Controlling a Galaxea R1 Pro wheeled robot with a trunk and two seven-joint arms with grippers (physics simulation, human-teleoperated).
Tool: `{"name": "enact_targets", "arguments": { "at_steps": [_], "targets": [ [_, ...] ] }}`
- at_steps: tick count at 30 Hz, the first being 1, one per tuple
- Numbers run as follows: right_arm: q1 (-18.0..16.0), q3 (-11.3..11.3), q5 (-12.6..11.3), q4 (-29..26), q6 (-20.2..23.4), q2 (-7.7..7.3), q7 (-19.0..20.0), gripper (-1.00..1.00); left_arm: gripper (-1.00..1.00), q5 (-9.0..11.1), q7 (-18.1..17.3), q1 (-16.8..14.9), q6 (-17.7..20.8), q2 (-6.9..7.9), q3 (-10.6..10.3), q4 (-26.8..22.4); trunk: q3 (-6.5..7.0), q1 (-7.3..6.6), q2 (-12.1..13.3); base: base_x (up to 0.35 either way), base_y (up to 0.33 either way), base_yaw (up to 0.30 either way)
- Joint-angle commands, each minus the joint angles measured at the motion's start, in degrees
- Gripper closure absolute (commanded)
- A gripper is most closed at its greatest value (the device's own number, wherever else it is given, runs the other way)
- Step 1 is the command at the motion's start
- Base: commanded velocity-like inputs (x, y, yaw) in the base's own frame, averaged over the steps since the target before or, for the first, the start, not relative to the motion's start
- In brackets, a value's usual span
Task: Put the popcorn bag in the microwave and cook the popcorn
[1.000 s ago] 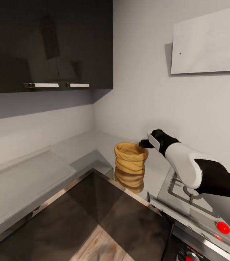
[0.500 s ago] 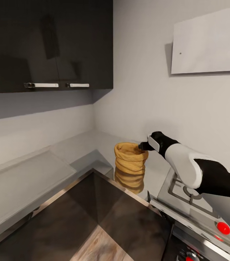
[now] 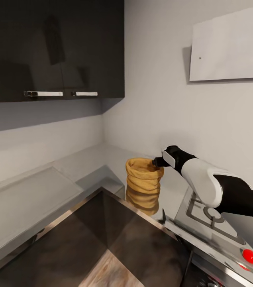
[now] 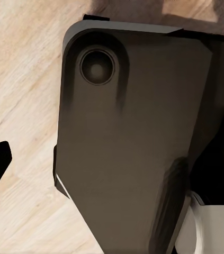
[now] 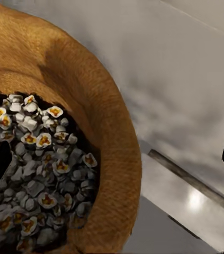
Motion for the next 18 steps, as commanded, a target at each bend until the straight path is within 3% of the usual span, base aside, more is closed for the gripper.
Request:
{"name": "enact_targets", "arguments": {
  "at_steps": [1, 6, 8, 18],
  "targets": [
    [0.0, -0.5, 0.6, 0.0, 0.3, 0.02, -0.1, -1.0, -1.0, 0.5, 0.0, 0.0, -0.1, -0.01, 0.0, 0.0, -0.07, 0.02, 0.0, 0.208, 0.0, 0.0],
    [0.3, -0.5, 0.6, 0.0, 0.1, -1.32, -0.1, -1.0, -1.0, 0.5, 0.0, 0.0, -0.1, -0.02, 0.0, 0.0, -0.07, 0.02, 0.0, 0.23, 0.0, 0.0],
    [1.9, -0.5, 0.7, 0.0, 0.1, -1.69, -0.1, -1.0, -1.0, 0.5, 0.0, 0.0, -0.1, -0.02, 0.0, 0.0, -0.07, 0.02, 0.0, 0.093, 0.0, 0.0],
    [3.9, -0.5, 0.7, 0.0, 0.0, -1.04, 0.0, -1.0, -1.0, 0.5, 0.0, 0.0, -0.1, -0.02, 0.0, 0.0, -0.07, 0.02, 0.0, 0.009, 0.0, 0.0]
  ]
}}
